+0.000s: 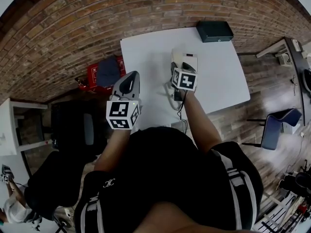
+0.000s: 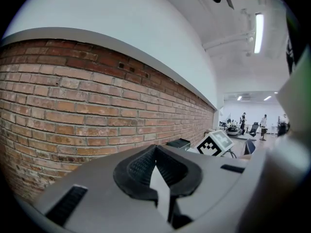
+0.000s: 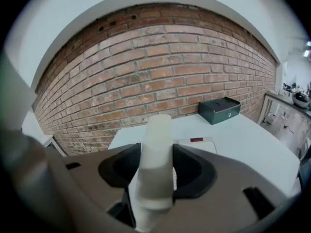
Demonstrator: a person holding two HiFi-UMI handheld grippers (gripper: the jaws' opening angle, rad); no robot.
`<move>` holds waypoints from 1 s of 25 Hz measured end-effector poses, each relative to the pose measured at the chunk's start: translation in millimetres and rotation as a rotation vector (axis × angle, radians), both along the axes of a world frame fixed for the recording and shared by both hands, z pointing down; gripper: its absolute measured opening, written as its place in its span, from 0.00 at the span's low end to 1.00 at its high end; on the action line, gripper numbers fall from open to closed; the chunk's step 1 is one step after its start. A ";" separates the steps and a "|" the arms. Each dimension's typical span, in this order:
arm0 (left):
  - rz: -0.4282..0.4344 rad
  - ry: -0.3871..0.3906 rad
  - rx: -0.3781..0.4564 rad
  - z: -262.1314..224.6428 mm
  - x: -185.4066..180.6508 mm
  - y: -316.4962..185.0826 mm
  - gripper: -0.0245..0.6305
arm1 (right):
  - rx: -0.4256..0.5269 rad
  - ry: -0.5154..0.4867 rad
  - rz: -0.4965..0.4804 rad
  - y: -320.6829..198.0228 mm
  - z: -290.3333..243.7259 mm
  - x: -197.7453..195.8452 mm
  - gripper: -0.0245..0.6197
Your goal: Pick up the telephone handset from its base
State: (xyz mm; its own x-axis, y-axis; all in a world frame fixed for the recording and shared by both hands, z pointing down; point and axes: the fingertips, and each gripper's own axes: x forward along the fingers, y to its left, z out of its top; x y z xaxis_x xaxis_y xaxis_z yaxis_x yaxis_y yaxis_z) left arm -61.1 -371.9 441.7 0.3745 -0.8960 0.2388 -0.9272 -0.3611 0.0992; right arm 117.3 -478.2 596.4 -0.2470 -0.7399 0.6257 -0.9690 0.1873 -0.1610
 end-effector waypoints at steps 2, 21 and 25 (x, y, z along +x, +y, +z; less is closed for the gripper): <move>0.007 0.010 0.005 -1.6 1.7 -2.8 0.04 | 0.053 -0.028 -0.003 1.8 -18.0 -1.5 0.34; 0.144 0.029 0.071 -30.0 47.5 -17.3 0.04 | 0.537 -0.131 0.011 77.1 -188.0 16.7 0.34; 0.170 0.030 0.075 -31.5 54.0 -13.7 0.04 | 0.557 -0.124 0.051 89.5 -189.9 23.9 0.34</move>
